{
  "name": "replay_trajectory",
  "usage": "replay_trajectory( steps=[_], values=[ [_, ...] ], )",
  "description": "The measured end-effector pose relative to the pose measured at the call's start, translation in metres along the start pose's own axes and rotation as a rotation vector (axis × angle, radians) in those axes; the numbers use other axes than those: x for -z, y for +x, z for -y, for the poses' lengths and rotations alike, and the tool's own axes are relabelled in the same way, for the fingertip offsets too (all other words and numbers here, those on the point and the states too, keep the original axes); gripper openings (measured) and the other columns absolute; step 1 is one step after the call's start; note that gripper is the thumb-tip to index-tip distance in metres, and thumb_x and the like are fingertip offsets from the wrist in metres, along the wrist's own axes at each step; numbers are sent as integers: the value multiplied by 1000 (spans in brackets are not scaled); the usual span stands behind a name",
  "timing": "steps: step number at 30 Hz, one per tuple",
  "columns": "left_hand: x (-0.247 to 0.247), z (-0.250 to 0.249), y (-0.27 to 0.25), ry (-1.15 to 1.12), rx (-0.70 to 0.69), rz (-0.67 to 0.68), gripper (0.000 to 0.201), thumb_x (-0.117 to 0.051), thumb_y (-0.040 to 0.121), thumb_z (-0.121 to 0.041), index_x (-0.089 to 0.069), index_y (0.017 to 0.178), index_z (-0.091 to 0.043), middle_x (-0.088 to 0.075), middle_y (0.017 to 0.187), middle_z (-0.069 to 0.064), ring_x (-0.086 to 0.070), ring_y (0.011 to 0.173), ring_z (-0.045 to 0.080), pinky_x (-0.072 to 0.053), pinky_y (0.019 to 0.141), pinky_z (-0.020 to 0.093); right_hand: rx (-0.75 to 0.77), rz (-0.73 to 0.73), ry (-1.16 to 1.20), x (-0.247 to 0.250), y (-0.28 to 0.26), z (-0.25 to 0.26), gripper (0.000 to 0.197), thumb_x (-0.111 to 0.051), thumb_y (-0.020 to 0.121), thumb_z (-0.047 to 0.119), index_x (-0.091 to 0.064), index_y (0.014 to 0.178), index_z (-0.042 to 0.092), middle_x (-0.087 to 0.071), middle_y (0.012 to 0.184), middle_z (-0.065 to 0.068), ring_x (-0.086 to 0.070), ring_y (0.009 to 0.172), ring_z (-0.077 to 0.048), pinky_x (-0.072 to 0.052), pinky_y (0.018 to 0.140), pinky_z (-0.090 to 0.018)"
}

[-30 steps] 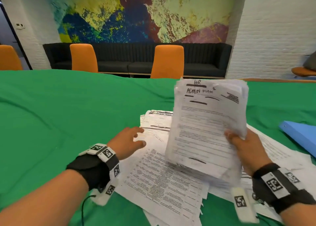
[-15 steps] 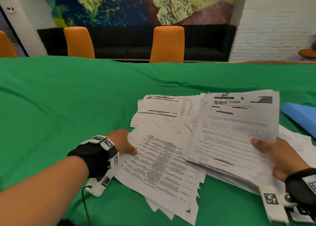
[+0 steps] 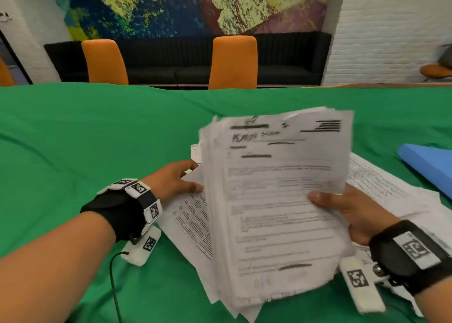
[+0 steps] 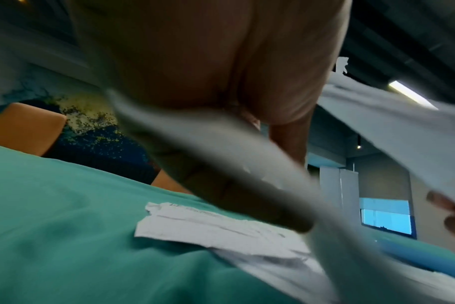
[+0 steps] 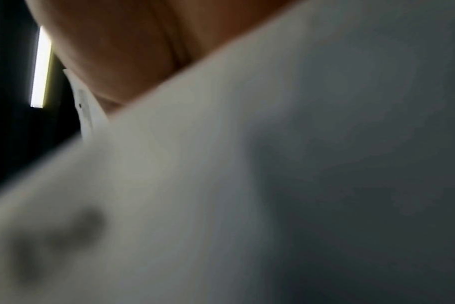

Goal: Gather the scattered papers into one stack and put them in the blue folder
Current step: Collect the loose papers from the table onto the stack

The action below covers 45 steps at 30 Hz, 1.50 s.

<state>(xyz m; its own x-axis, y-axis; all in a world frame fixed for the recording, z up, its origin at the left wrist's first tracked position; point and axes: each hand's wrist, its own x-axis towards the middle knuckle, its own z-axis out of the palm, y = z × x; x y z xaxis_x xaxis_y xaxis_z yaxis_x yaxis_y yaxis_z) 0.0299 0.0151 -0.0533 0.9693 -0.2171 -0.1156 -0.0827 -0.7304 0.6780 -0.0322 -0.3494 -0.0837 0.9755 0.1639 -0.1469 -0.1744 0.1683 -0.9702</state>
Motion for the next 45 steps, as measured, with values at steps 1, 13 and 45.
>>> replay_trajectory(
  steps=[1, 13, 45],
  values=[
    [1, -4, 1, 33, -25, -7, 26, -76, 82, -33, -67, 106, -35, -75, 98, -15, -72, 86, 8, -56, 85, 35, -28, 39, -43, -7, 5, -4, 41, -62, 82, 2, -67, 123, 5, -76, 118, -18, -75, 103, -37, -64, 82, -44],
    [8, -4, -7, -606, 202, 13, 24, -47, 99, -1, -70, 104, -7, -76, 99, 17, -72, 84, 34, -62, 70, 41, -110, 71, -137, -32, 32, -17, 43, -66, 85, 4, -64, 128, 5, -76, 118, -19, -73, 107, -41, -55, 98, -57],
    [-28, -31, -20, -894, -373, -364, 87, -85, 68, -20, -37, 140, -29, -69, 124, 11, -68, 113, 28, -55, 94, 51, 434, -72, -80, -51, 23, 3, 68, -84, 75, 8, -51, 134, 16, -71, 119, -15, -72, 108, -35, -64, 80, -45]
  ],
)
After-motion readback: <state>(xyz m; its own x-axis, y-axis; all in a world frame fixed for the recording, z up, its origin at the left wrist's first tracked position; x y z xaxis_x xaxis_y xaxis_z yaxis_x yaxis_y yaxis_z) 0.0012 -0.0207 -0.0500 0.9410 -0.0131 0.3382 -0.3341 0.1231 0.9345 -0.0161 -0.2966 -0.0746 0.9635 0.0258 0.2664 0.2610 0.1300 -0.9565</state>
